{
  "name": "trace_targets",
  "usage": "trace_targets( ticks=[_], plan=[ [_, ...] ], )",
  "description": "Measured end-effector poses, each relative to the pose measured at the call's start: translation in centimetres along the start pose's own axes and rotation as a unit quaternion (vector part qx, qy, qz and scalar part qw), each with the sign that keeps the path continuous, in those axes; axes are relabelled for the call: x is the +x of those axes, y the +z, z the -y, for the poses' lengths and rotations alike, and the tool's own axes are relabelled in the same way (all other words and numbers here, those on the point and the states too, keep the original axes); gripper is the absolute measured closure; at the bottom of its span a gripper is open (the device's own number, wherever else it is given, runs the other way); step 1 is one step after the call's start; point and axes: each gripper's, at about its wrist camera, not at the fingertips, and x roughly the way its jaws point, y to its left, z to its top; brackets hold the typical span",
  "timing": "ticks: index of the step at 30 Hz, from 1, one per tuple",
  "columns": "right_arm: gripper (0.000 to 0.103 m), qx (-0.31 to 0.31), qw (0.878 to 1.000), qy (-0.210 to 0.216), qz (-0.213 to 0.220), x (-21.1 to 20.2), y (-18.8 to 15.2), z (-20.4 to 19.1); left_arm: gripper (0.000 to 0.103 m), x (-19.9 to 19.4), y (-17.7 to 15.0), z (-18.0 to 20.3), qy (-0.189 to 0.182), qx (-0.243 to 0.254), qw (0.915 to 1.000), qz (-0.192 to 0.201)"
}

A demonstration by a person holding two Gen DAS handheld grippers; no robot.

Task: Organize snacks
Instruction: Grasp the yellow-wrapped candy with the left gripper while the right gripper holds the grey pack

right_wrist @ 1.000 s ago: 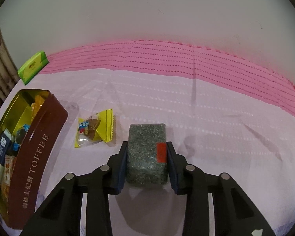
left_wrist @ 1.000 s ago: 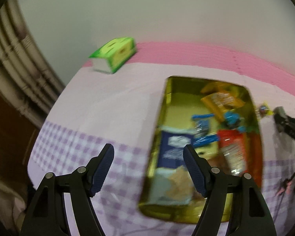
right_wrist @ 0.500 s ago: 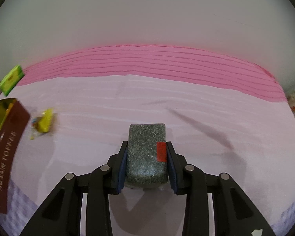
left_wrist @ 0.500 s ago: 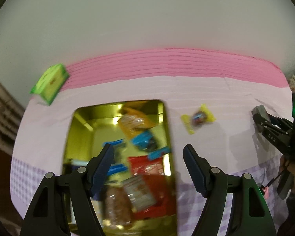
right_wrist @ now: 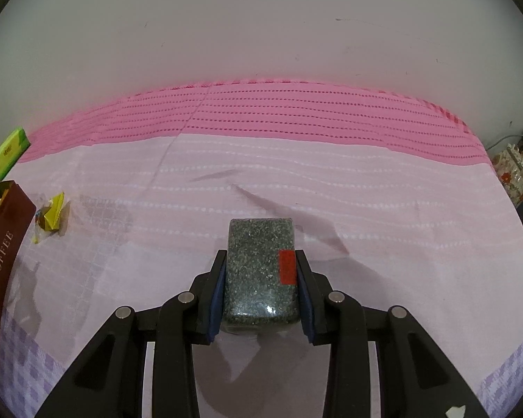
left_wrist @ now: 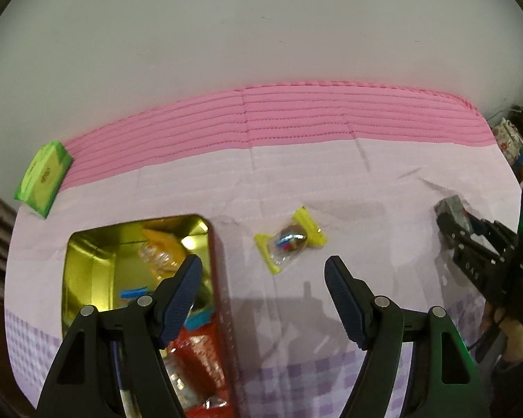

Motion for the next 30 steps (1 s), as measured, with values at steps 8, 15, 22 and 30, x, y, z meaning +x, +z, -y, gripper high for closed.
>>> trace_targets(
  ticks=[8, 15, 22, 30],
  plan=[
    [0.07, 0.009, 1.0, 0.012, 0.001, 0.1, 0.0, 0.7, 0.031, 2.8, 1.5, 2.2, 0.009, 0.038, 0.9992, -0.013],
    [0.07, 0.008, 1.0, 0.011, 0.001, 0.1, 0.1, 0.5, 0.032, 5.7, 2.8, 3.3, 0.006, 0.079, 0.9966, -0.025],
    [0.069, 0.009, 1.0, 0.012, 0.001, 0.2, 0.0, 0.6, 0.032, 8.0, 3.4, 3.8, 0.003, 0.098, 0.994, -0.048],
    [0.069, 0.009, 1.0, 0.012, 0.001, 0.2, 0.0, 0.6, 0.039, 9.2, 2.1, 4.1, -0.017, 0.089, 0.9925, -0.082]
  ],
)
